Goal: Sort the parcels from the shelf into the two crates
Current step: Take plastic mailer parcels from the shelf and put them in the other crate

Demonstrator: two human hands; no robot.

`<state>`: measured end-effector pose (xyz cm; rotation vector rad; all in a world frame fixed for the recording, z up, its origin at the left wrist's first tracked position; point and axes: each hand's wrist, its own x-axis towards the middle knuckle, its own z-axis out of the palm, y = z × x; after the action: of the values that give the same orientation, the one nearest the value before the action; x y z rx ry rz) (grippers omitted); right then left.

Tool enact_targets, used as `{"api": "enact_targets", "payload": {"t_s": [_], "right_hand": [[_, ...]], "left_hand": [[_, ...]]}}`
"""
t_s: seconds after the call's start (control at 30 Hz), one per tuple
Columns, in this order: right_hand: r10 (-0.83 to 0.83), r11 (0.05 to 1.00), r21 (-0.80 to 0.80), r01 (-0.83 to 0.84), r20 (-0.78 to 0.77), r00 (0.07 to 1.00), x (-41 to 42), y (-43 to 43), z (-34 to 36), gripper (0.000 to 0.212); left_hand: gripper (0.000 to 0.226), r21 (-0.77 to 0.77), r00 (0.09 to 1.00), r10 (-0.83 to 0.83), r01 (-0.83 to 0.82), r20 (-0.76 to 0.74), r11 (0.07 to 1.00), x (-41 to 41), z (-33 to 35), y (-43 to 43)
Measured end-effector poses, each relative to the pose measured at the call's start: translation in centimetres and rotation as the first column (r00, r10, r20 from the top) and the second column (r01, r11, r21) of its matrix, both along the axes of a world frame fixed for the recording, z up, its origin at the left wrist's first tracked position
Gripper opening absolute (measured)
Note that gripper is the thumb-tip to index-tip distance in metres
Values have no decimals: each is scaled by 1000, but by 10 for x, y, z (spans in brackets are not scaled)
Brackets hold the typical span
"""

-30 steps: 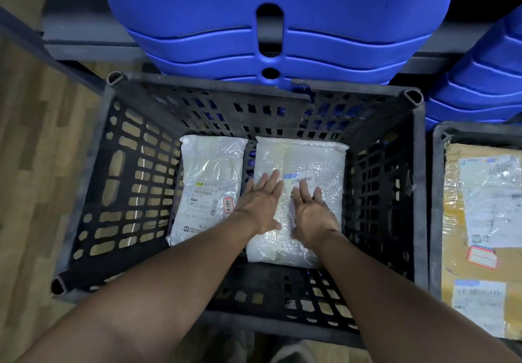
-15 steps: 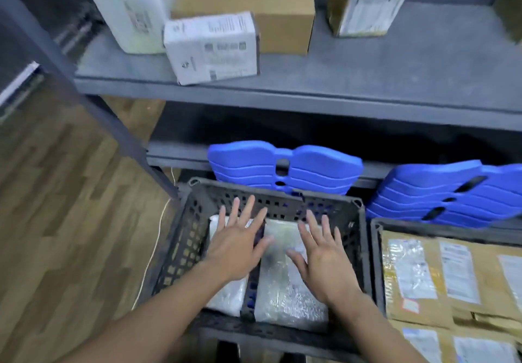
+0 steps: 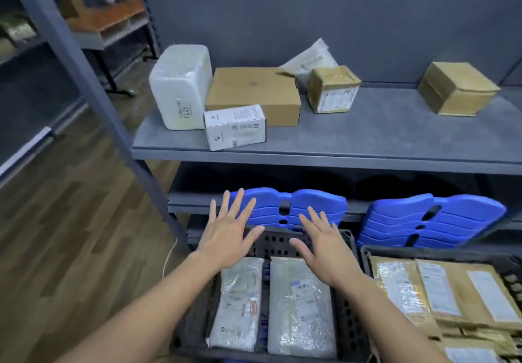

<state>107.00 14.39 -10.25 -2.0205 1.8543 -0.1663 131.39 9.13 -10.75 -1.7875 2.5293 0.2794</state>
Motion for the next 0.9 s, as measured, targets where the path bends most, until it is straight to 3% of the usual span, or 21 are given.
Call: {"api": "enact_targets", "payload": {"t_s": [0.13,0.43,0.57,0.63,0.73,0.8,0.9], "right_hand": [[-5,1000,-17,7,121,993,-10,-30,5,71],[46,999,-26,-42,202,978,-17,-80,8,69],[46,996,-89,-24,250,967,-11,-95,12,62],[22,980,-195,39,303,953,-2,-109,21,53],[-64,945,-258,200,453,889,20,-138,39,48],[-116,943,-185,276,596,795,35,-163,54,54],[-191,950,-11,312,770,608,55,-202,73,67]], "left_hand": [[104,-12,997,69,-69,-30,998,-1,9,-23],[83,-7,980,165,-166,-116,986,-6,16,-57],[66,-71,937,173,-203,-304,977,2,22,-65],[57,-157,852,230,-337,-470,928,13,30,-74],[38,-200,644,298,-583,-705,787,28,49,-97],[36,-87,491,360,-677,-793,731,33,66,-114],[50,131,330,442,-660,-834,740,39,80,-139]]}}
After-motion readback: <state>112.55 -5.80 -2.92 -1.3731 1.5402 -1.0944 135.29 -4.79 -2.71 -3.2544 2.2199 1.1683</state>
